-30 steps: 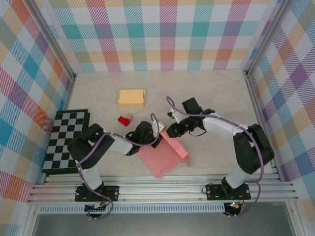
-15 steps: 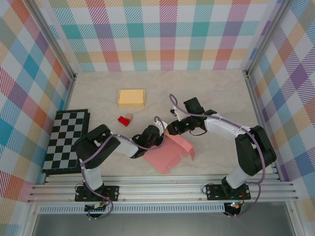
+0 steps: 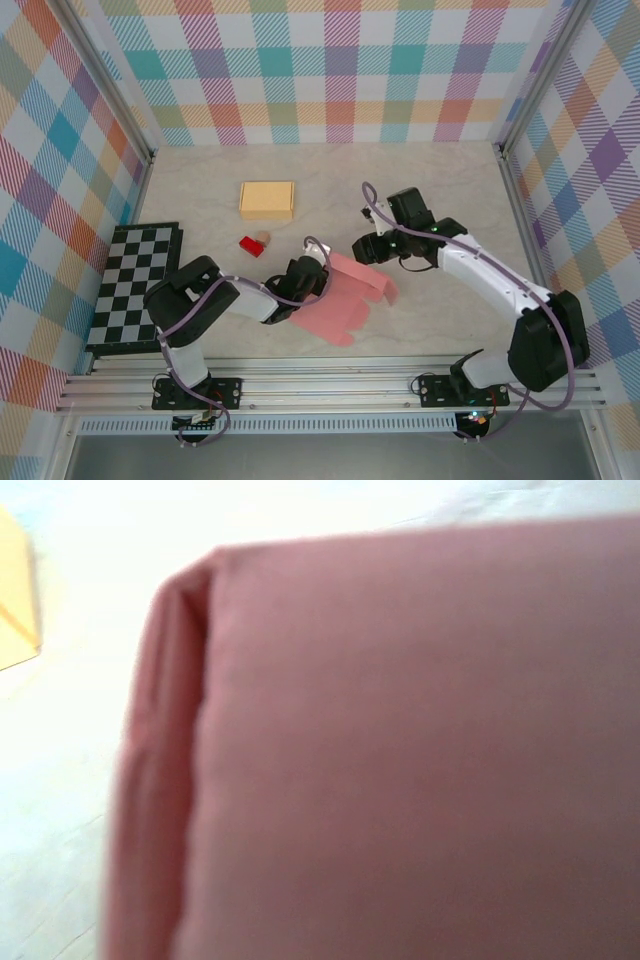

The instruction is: Fold the paper box

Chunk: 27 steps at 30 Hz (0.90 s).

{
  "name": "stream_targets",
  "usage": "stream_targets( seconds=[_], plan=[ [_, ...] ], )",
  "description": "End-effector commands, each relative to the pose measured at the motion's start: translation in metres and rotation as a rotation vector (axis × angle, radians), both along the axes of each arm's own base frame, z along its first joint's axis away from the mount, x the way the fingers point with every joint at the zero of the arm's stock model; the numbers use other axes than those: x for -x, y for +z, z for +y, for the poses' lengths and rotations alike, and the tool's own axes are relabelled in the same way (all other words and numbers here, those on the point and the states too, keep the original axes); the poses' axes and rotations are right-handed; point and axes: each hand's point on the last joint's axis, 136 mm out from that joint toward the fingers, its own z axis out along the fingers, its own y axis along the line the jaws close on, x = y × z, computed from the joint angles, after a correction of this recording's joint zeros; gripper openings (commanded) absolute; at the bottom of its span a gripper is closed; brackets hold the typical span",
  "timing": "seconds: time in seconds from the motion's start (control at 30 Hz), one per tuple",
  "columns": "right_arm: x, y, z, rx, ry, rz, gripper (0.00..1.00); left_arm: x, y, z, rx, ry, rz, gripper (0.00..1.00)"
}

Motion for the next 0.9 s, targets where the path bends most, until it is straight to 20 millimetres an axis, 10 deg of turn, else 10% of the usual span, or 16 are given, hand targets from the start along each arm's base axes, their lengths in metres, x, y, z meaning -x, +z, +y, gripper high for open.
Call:
stream_targets(
  seconds=[0.0, 0.87],
  plan=[
    [0.007, 0.007, -0.012, 0.007, -0.087, 0.055, 0.46, -0.008, 0.002, 0.036, -0.070, 0.207, 0.007, 0.00],
    [-0.029, -0.053, 0.023, -0.209, -0.275, 0.228, 0.46, -0.010, 0.007, 0.044, -0.047, 0.303, 0.060, 0.00]
  ],
)
